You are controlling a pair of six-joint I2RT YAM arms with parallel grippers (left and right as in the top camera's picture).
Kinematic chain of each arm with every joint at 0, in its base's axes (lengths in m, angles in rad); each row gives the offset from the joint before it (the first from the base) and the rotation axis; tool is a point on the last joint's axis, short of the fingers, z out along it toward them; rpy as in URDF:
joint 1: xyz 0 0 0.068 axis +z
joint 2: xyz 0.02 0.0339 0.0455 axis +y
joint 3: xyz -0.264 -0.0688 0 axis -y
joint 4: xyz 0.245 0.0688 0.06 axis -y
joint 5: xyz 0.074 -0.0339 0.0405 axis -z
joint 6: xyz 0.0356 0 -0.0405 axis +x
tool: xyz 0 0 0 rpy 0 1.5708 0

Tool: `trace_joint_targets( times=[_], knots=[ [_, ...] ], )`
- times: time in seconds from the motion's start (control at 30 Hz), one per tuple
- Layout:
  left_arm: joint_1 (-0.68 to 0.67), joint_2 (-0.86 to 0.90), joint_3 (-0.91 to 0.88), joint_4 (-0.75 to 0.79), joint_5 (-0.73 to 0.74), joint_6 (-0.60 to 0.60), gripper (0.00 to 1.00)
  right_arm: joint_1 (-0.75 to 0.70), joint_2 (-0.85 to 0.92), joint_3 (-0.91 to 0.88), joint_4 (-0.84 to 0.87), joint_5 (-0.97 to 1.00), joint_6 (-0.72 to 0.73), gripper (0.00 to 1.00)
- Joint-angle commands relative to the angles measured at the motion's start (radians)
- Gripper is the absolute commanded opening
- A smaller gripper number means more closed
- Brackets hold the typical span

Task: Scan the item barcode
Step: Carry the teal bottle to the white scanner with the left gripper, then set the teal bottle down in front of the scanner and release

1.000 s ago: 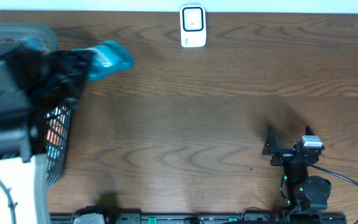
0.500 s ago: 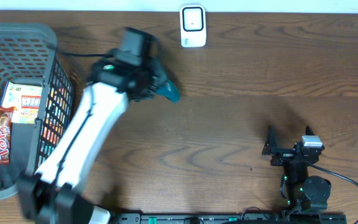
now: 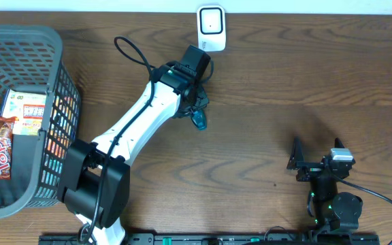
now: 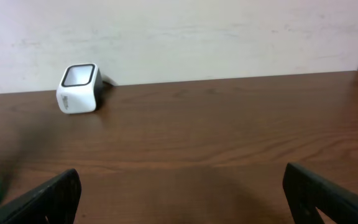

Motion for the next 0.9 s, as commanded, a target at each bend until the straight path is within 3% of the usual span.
trace_joint_targets(
  times=[0.0,0.27,0.47,0.5,0.63,0.67,0.87],
  knots=[
    [0.0,-0.003,0.032,0.002,-0.03,0.035,0.35,0.011,-0.005,-0.002,-0.004,0.005,-0.012,0.99],
    [0.0,-0.003,0.032,0.002,-0.028,0.046,0.59,0.011,-0.005,-0.002,-0.005,0.005,-0.012,0.99],
    [0.0,-0.004,0.043,-0.002,-0.028,0.06,0.7,0.011,-0.005,-0.002,-0.005,0.005,-0.012,0.99],
    [-0.001,-0.005,0.046,-0.002,-0.028,0.069,0.78,0.011,-0.005,-0.002,-0.004,0.005,-0.012,0.99],
    [0.0,-0.029,0.066,-0.013,-0.028,0.078,0.82,0.011,-0.005,-0.002,-0.004,0.005,-0.012,0.99],
    [0.0,-0.052,0.087,-0.021,-0.029,0.106,0.94,0.011,-0.005,-0.002,-0.004,0.005,-0.012,0.99],
    [0.001,-0.18,0.23,-0.135,-0.072,0.19,0.98,0.011,-0.005,-0.002,-0.004,0.005,-0.012,0.99]
  ],
)
